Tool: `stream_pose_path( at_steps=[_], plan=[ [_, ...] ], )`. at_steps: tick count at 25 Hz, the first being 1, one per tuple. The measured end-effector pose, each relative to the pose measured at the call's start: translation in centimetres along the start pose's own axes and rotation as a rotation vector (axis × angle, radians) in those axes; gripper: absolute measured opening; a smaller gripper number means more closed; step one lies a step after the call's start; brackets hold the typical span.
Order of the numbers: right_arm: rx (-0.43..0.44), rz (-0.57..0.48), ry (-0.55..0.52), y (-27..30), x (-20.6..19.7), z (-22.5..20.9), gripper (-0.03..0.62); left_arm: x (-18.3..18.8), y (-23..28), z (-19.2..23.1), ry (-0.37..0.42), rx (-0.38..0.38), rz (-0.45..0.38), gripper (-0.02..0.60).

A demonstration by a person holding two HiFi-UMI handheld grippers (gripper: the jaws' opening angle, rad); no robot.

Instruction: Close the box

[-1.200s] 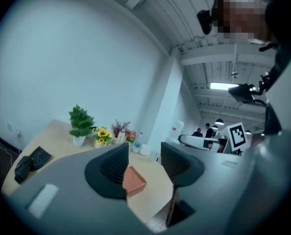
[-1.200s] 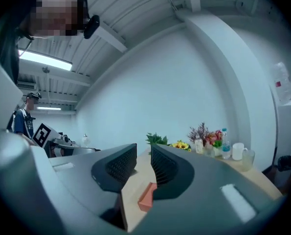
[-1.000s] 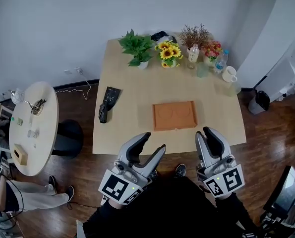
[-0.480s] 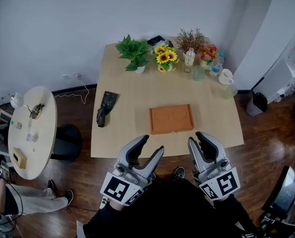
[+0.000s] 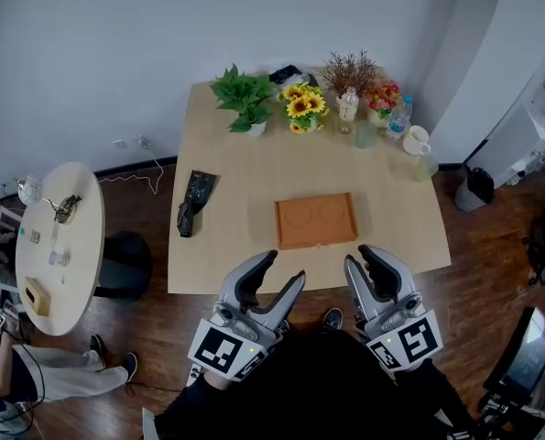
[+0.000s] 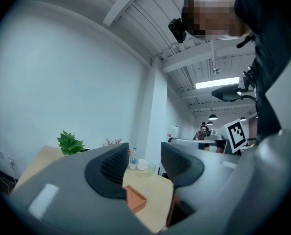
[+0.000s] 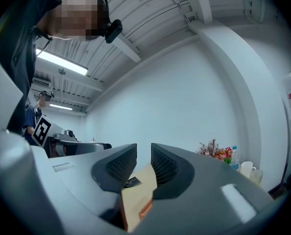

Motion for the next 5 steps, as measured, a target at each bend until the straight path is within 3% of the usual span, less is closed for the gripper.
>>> stream_pose_path(
  at_steps=[5],
  plan=[
    [0.000,0.006,0.001,0.07,-0.24,-0.17,0.089,-0.12,0.23,-0.02,0.005,-0.002,0.004,0.190]
  ],
)
Point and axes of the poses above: the fingertips, and each gripper's own axes: y forward along the fingers, z to its left, x out of its top, the point moved 1 cm from there along -y, backward along the fingers, and after that the axes turned 3 degrees about y, right-handed, at the moved point
